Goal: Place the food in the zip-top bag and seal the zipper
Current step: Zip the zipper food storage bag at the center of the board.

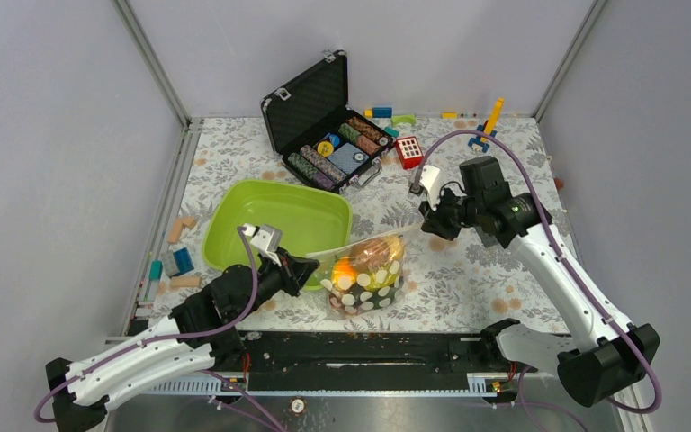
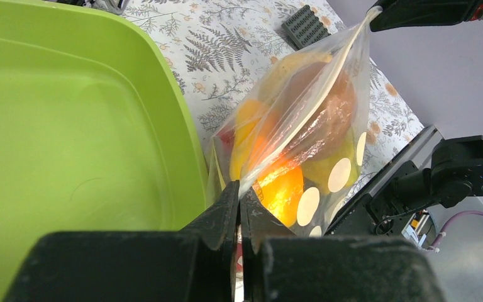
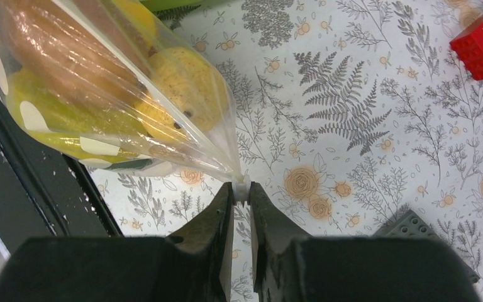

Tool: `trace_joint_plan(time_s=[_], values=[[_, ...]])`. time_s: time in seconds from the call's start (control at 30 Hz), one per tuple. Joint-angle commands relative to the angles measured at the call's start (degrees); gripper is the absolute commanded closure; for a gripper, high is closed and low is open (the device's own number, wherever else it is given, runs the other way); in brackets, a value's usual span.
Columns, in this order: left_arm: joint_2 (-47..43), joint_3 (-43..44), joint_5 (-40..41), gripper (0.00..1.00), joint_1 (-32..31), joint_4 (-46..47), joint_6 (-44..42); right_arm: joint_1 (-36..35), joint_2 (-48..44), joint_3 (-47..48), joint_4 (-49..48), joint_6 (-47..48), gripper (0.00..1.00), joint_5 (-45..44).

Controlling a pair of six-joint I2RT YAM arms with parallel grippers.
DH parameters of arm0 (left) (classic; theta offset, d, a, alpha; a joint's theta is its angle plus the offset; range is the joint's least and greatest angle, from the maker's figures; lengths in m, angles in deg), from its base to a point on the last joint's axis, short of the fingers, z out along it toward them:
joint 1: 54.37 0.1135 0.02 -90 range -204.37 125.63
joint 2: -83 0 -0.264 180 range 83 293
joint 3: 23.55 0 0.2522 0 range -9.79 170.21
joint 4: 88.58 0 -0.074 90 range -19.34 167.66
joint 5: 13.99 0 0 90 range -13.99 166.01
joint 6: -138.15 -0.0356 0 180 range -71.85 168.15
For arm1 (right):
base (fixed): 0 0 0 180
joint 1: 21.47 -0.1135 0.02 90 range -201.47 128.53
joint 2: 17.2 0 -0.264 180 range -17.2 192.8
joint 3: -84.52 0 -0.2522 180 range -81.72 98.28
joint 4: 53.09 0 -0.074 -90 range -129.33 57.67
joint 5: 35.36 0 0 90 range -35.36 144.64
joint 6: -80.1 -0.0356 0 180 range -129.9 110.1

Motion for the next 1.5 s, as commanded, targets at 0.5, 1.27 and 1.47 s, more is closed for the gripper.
trace_joint_plan(time_s=[0.5,1.27,1.47], values=[[4.1,1.0,3.1,1.00,0.6,1.8,-1.9,4.6,-5.8,-4.2,-8.8,-3.4,1.00,-14.4],[14.3,6.2,6.0,0.05,0.6,11.0,-4.4,7.0,-5.4,-4.7,-9.5,-15.1,1.00,-5.9],[19.8,14.2,4.7,0.01,0.6,9.6,-6.2,7.0,-4.7,-5.4,-11.1,-34.9,1.00,-16.9]])
